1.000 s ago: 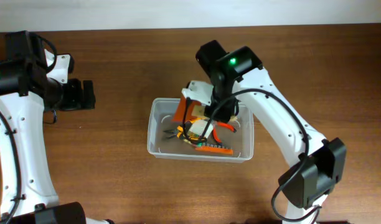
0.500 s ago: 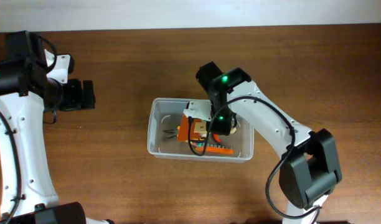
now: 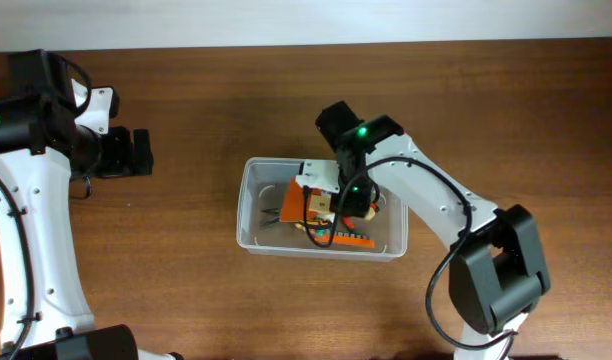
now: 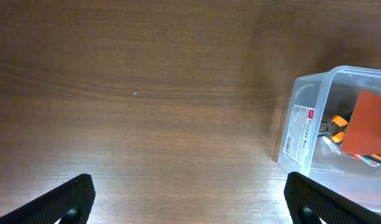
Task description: Pack container
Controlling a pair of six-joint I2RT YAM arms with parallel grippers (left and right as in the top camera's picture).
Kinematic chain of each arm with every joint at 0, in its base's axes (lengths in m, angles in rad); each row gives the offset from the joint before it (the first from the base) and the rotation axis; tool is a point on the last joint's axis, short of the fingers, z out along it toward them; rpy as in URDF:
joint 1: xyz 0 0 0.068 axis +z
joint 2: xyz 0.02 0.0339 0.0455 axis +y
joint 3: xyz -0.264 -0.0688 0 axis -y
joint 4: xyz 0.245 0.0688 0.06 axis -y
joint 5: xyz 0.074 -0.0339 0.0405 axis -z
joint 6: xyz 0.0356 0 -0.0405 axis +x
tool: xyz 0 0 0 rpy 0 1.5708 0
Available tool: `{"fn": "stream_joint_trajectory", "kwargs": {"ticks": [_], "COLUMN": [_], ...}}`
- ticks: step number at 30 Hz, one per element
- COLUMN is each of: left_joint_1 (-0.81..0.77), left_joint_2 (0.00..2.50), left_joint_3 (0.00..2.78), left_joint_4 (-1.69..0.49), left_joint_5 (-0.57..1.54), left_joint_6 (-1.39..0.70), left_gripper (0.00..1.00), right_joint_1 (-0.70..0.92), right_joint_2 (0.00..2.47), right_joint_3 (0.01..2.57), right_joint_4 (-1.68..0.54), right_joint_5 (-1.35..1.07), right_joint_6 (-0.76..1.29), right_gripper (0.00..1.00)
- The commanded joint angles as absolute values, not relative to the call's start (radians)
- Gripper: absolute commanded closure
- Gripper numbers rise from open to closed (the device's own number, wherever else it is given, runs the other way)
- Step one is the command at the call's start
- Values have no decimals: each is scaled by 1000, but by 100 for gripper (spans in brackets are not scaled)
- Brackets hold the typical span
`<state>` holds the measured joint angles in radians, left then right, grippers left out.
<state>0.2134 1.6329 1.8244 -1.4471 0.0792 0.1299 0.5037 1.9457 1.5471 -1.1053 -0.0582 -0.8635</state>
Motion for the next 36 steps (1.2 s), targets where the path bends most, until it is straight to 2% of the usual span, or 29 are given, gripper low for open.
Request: {"fn": "stream_joint_trajectory", "kwargs": {"ticks": [1, 3, 4, 9, 17, 27, 31, 36], "left_joint_1": [212, 212, 212, 212, 212, 212, 212, 212], "left_joint_2": [1638, 1638, 1638, 1638, 1638, 1638, 1638, 1638], "left_joint_3": [1835, 1835, 1835, 1835, 1835, 1835, 1835, 1835], "left_joint_4": [-1444, -1444, -1444, -1444, -1444, -1444, -1444, -1444], "left_joint_5": [90, 90, 90, 90, 90, 90, 90, 90], "left_joint_6": [117, 117, 117, 117, 117, 117, 117, 117], "left_gripper": [1, 1, 1, 1, 1, 1, 1, 1], "right_joint_1": [495, 495, 495, 495, 419, 150, 91, 56], "right_joint_2": [1919, 1919, 1919, 1903, 1763, 1451, 1360, 1219], "right_joint_3": [1557, 1583, 1602, 1753, 1985, 1990, 1964, 1807], "right_joint_4": [-1113, -1132, -1148, -1233, -1250, -1378, -1416, -1414], "right_joint_5": [-37, -37, -37, -33, 116, 95, 72, 96], "right_joint_6": [-788, -728, -703, -616, -391, -165, -162, -86], "right_gripper": [21, 4, 1, 1, 1, 1, 1, 1]}}
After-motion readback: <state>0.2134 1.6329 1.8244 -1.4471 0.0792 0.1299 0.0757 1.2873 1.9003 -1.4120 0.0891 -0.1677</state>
